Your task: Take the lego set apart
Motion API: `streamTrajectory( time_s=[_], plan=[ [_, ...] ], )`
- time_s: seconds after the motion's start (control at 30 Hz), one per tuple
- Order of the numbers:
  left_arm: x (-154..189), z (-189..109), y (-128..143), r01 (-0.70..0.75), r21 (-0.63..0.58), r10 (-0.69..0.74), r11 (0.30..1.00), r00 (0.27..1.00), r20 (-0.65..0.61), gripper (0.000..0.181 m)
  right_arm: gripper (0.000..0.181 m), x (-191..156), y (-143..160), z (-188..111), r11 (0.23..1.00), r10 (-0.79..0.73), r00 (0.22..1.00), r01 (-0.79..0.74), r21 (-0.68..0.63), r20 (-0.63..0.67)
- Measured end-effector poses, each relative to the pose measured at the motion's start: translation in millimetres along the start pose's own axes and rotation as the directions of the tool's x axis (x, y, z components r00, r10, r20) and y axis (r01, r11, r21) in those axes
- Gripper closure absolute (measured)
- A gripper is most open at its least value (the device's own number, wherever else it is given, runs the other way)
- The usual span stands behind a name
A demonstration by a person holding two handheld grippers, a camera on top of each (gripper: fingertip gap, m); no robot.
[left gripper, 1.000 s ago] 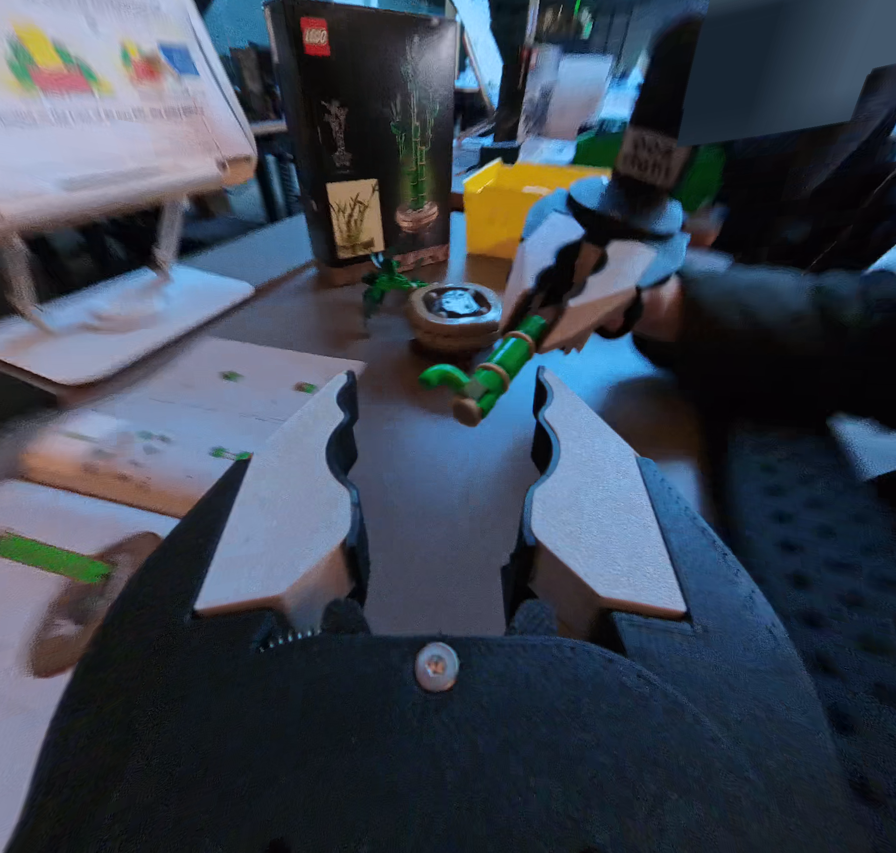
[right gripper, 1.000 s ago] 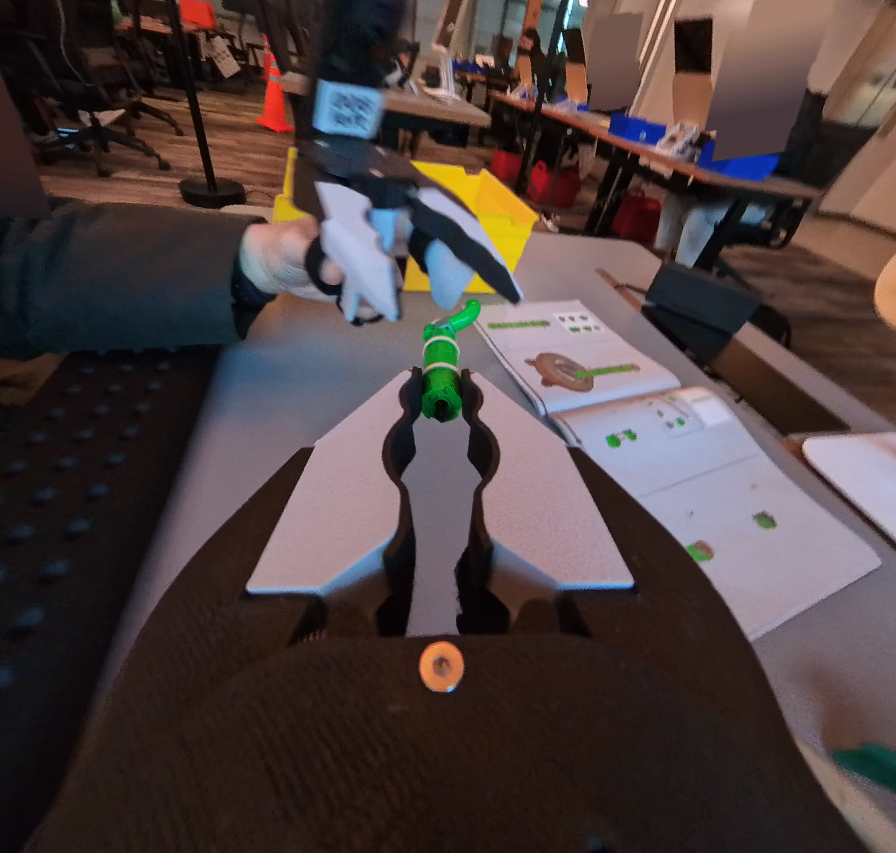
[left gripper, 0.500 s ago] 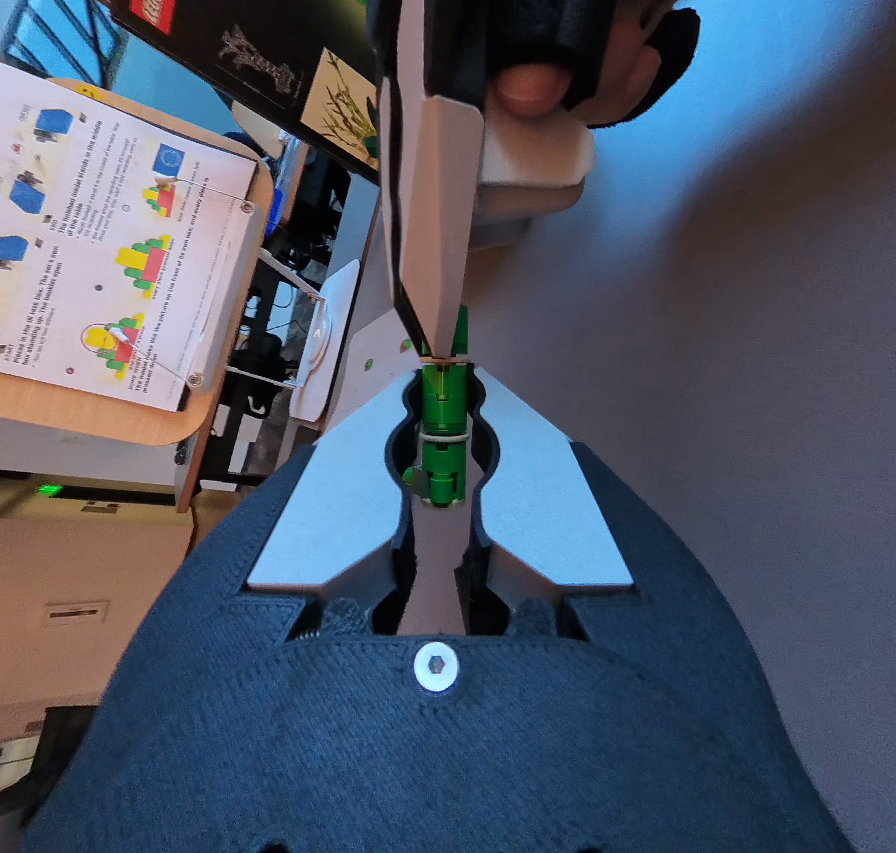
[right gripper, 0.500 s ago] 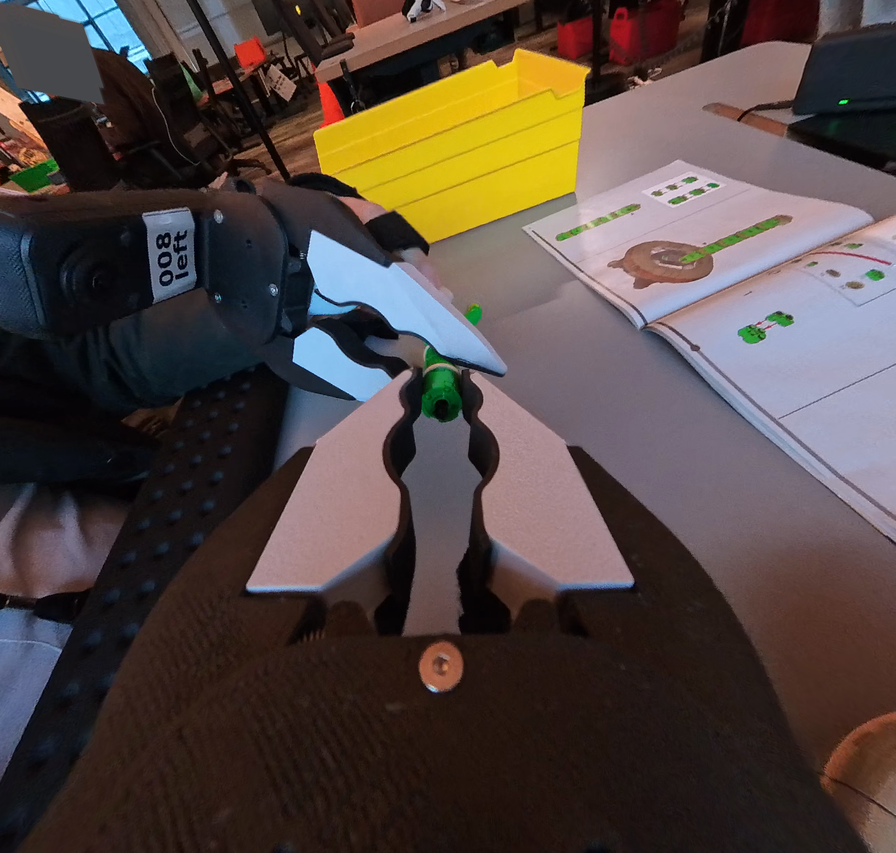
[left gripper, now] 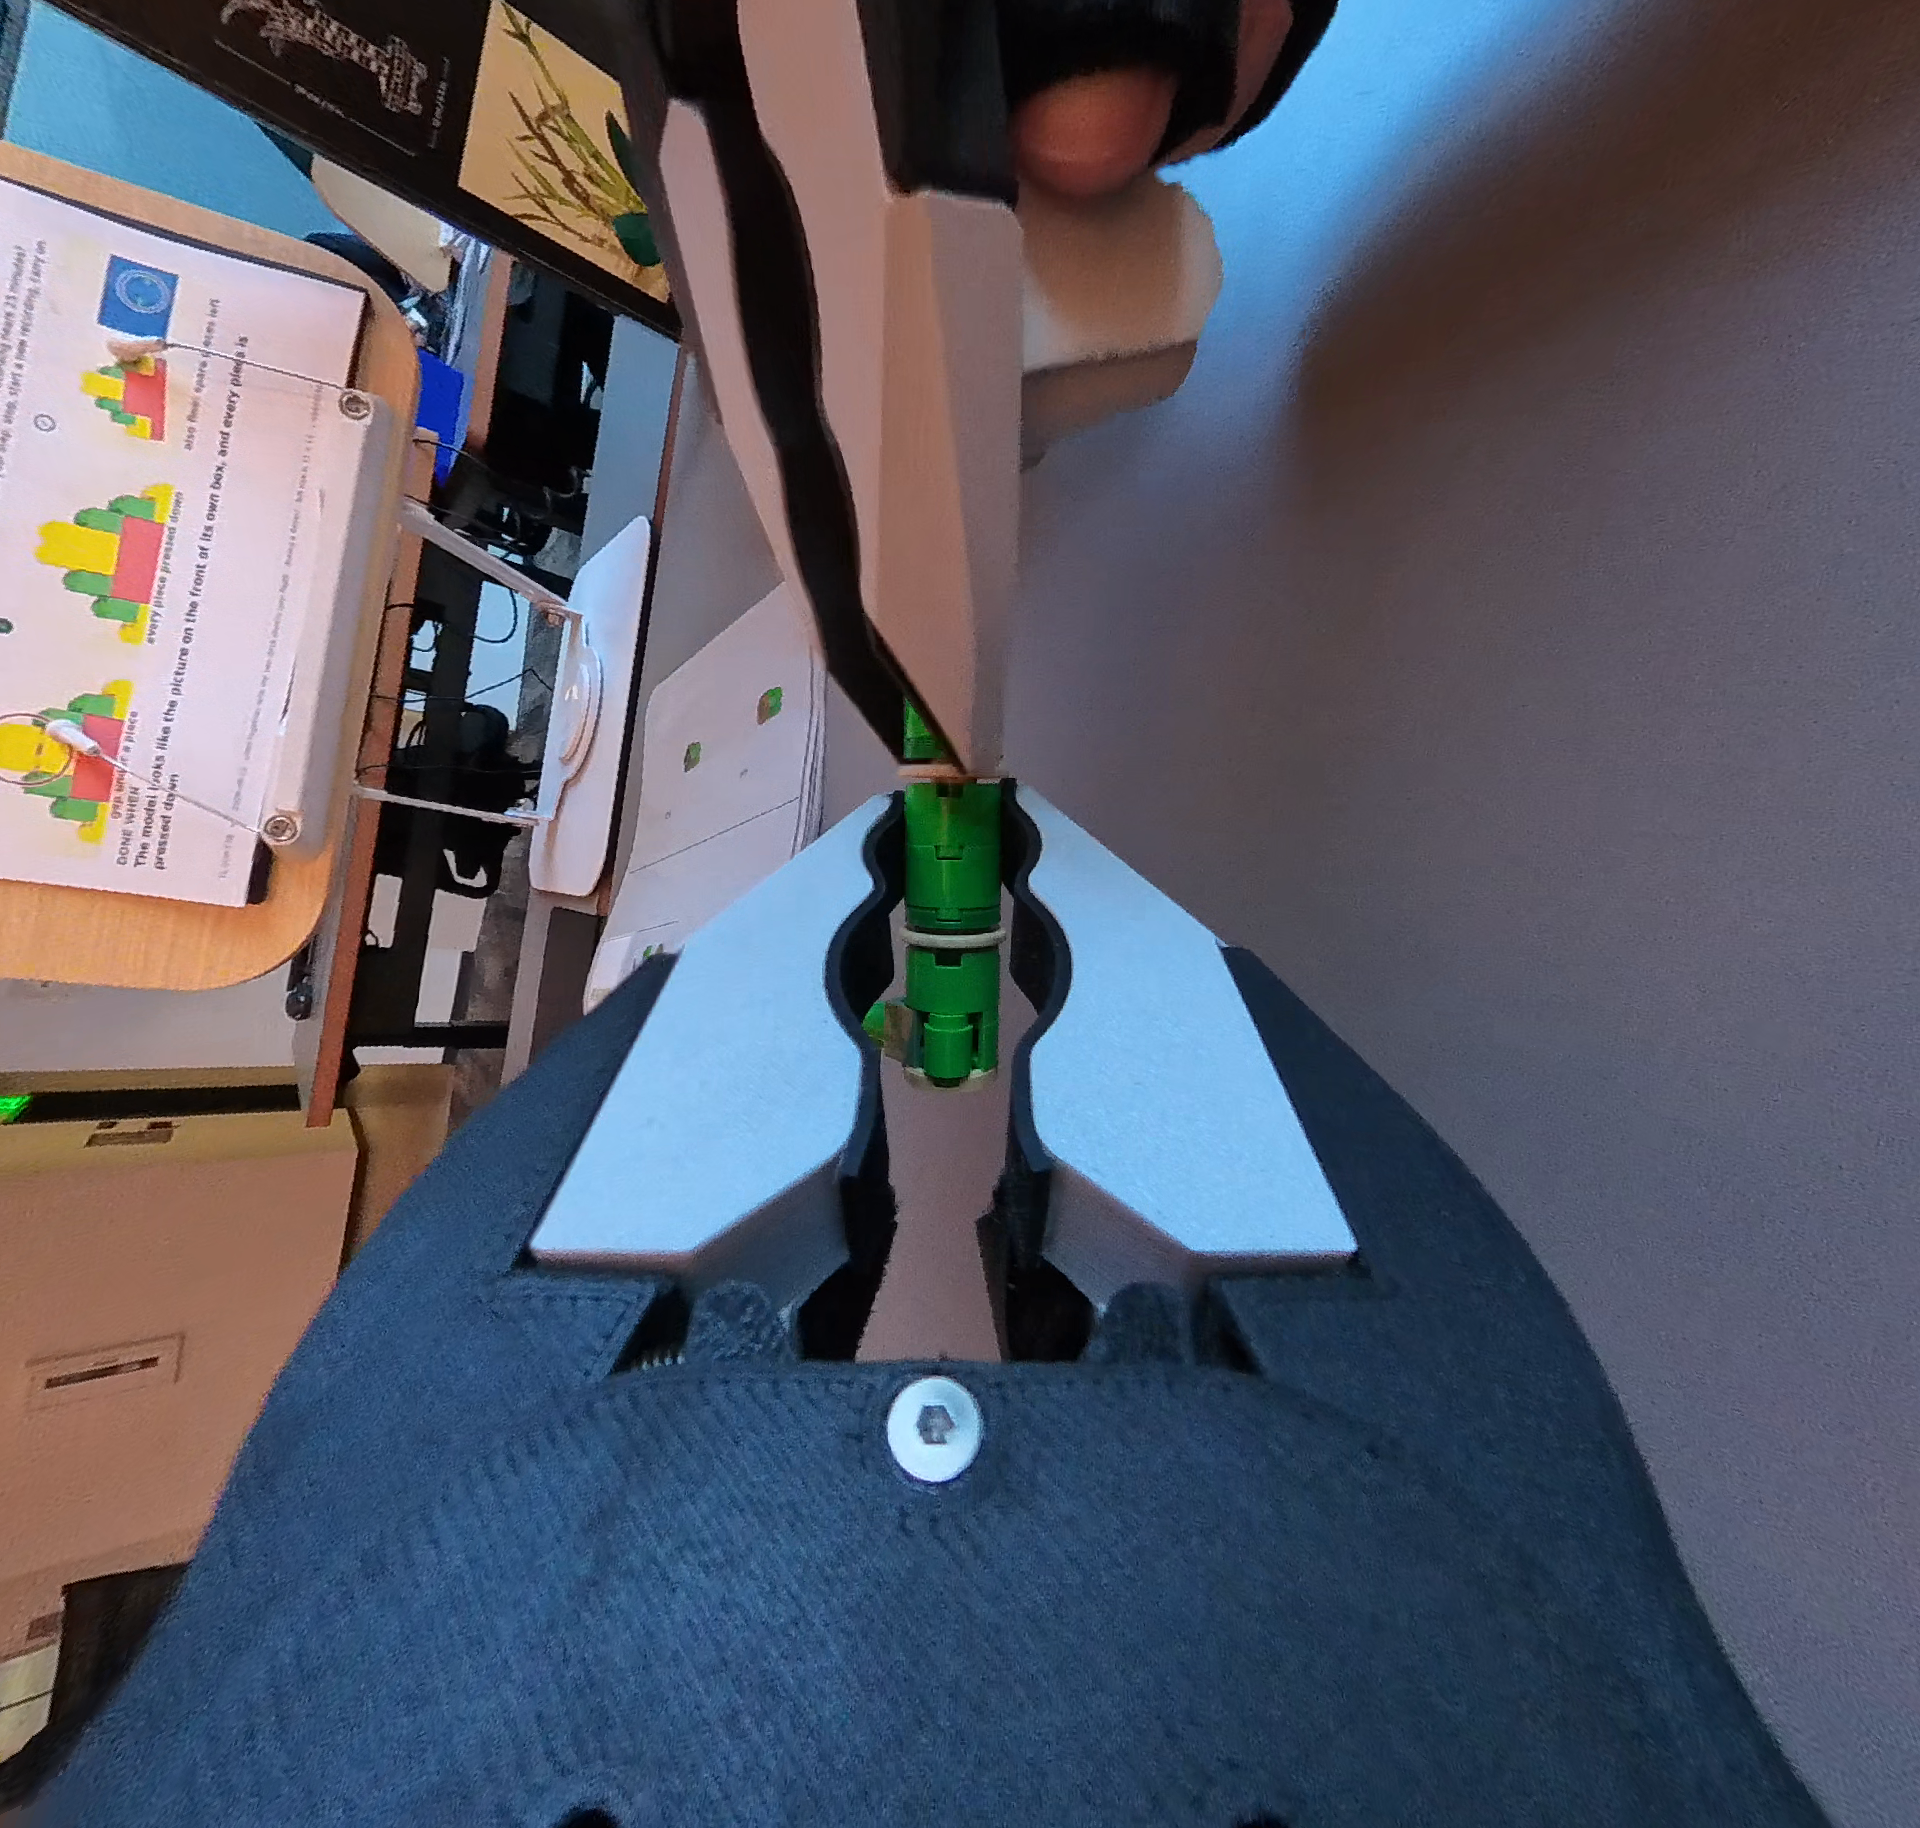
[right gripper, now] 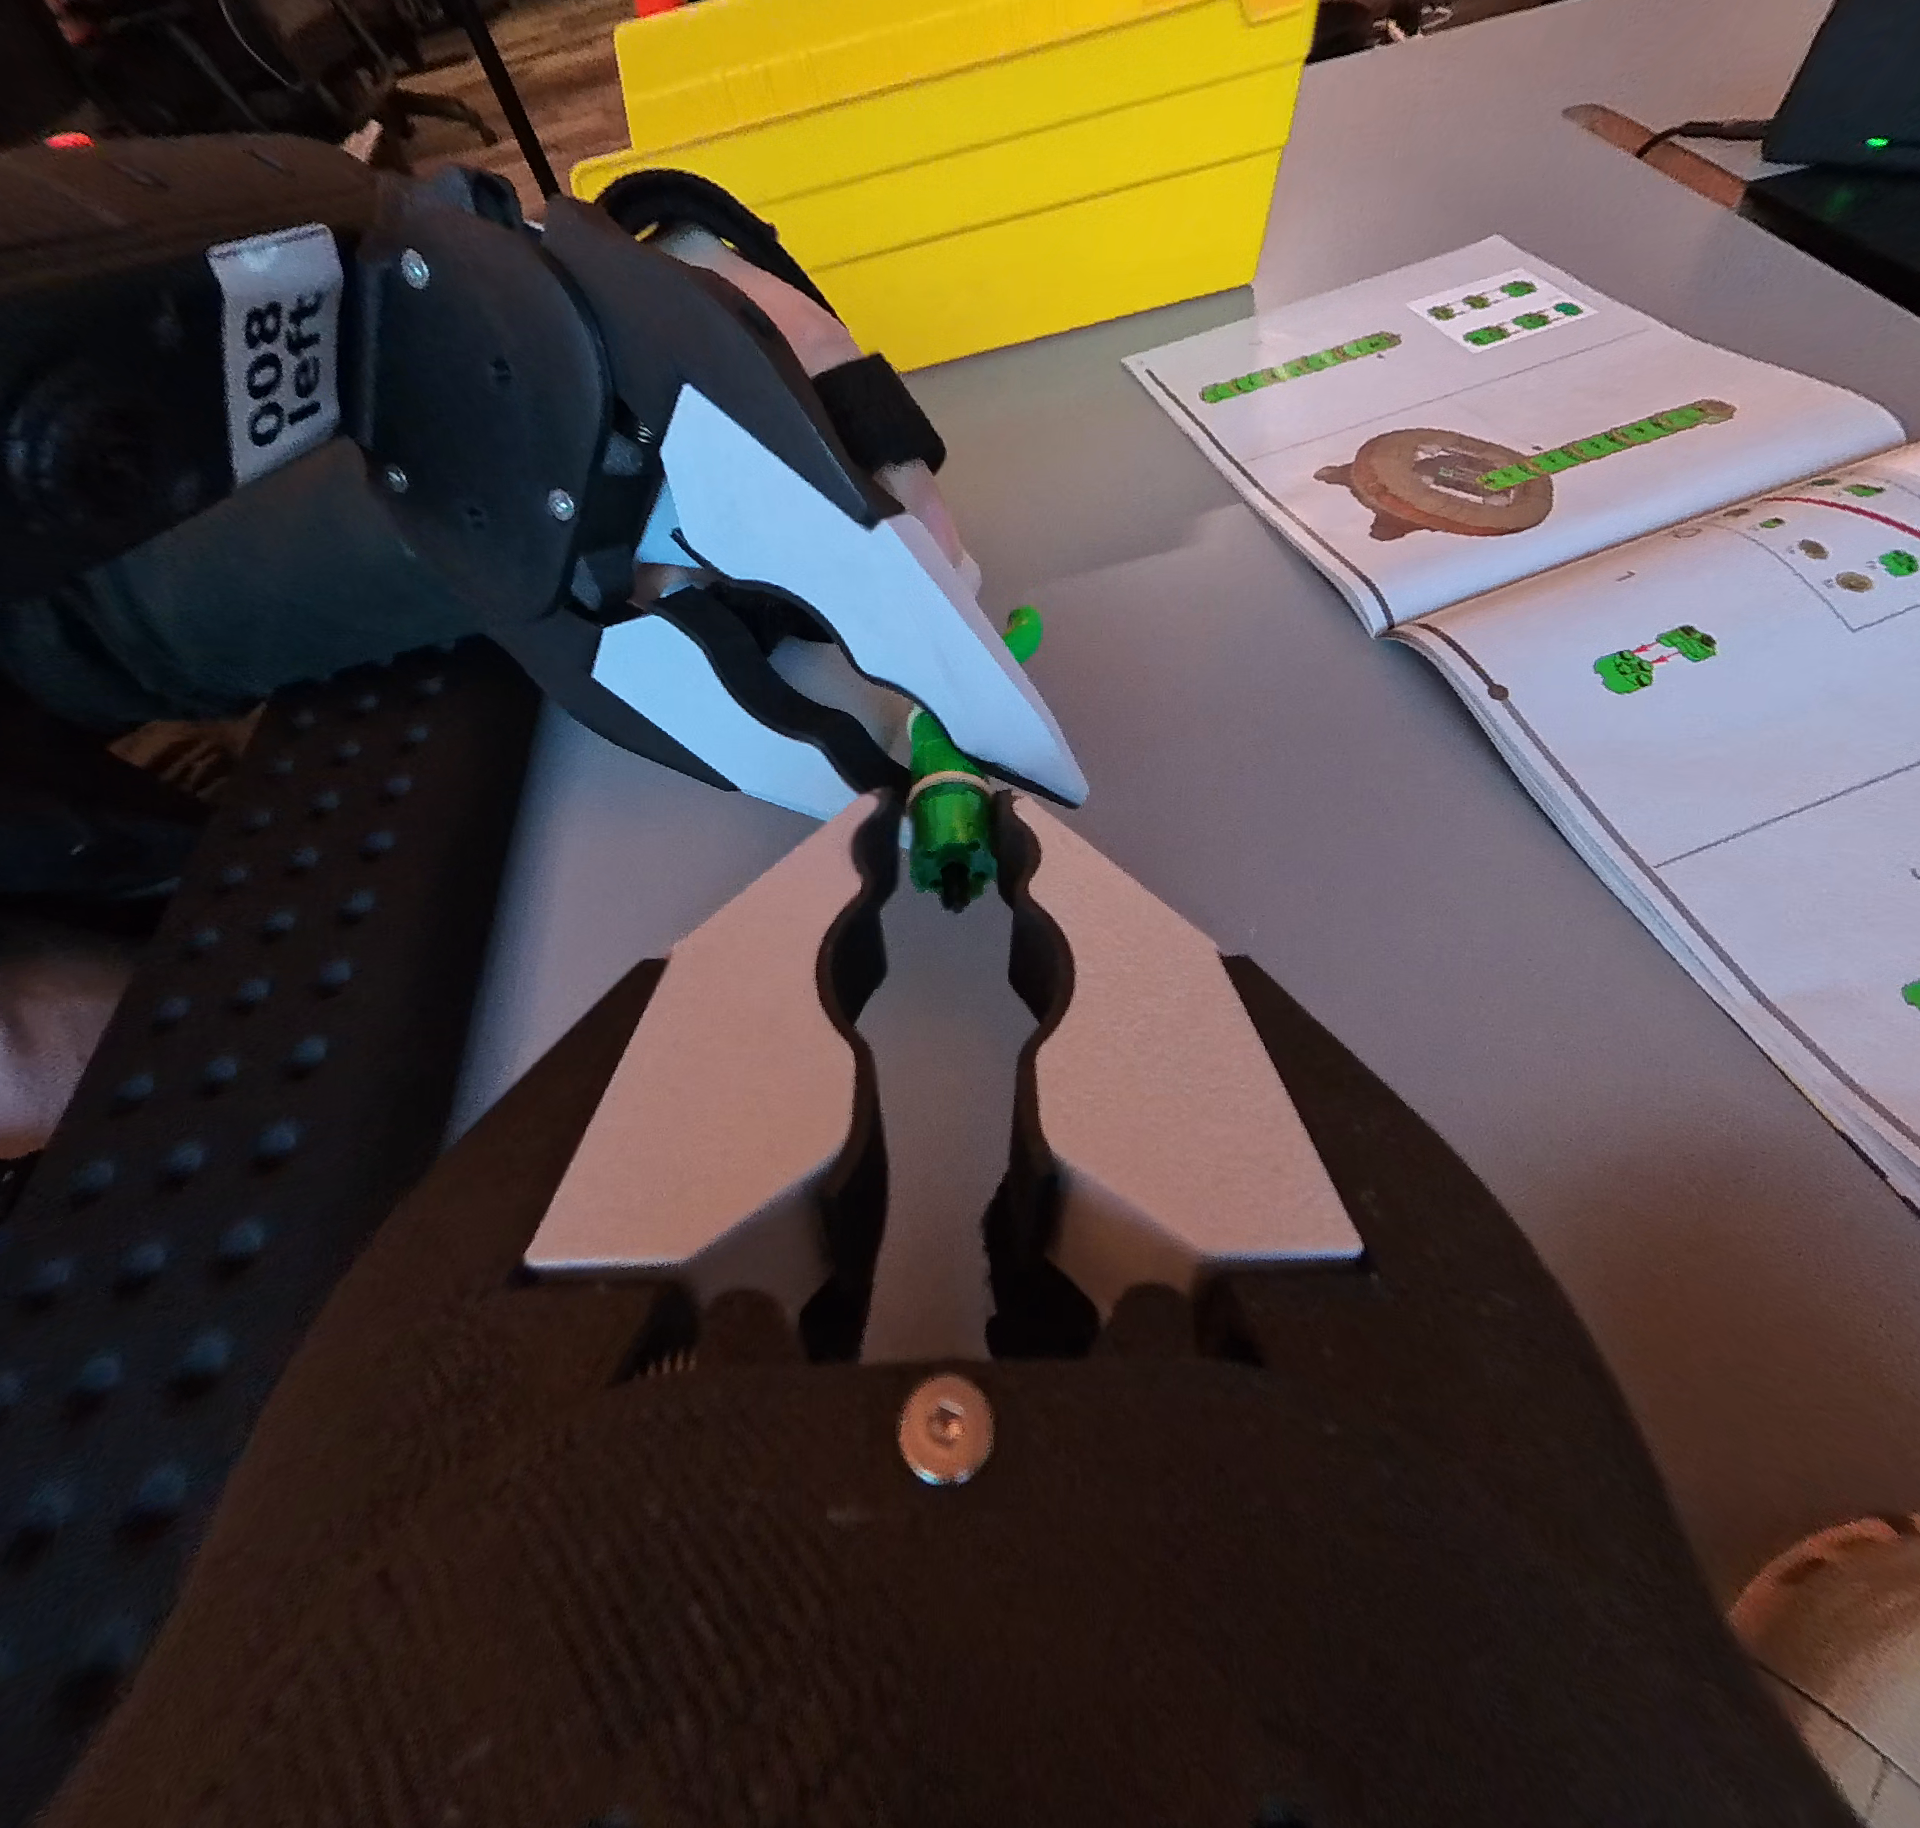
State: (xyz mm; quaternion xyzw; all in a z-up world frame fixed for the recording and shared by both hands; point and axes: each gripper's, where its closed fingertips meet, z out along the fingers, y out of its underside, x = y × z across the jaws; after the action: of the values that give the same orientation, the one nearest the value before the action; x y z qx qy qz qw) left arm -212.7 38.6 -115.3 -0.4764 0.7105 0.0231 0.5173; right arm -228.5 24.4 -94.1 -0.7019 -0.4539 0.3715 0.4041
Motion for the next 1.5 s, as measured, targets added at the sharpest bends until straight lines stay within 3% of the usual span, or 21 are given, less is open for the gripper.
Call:
streamTrajectory(
  time_s=[0.47,0.7,0.97,1.5],
  plan=[
    [4,1,1,0.022,0.014,-0.022,1.0,0.999,-0.027,0.166,0.167,0,5,0,0.996,-0.069,0.997,0.068,-0.053,-0.027],
    [3,-2,-2,0.014,0.026,-0.014,1.0,1.0,-0.016,0.166,0.167,-2,2,-1,1.0,-0.008,1.0,0.008,-0.021,0.013],
    [5,1,0,-0.019,0.009,0.02,1.0,1.0,-0.02,0.166,0.167,-1,7,-2,0.995,-0.058,0.998,0.058,-0.077,0.006],
    [0,-3,-11,-0.034,0.048,0.035,0.998,0.999,-0.012,0.165,0.166,-4,3,-13,0.998,-0.026,0.998,0.03,-0.061,0.056]
  ],
)
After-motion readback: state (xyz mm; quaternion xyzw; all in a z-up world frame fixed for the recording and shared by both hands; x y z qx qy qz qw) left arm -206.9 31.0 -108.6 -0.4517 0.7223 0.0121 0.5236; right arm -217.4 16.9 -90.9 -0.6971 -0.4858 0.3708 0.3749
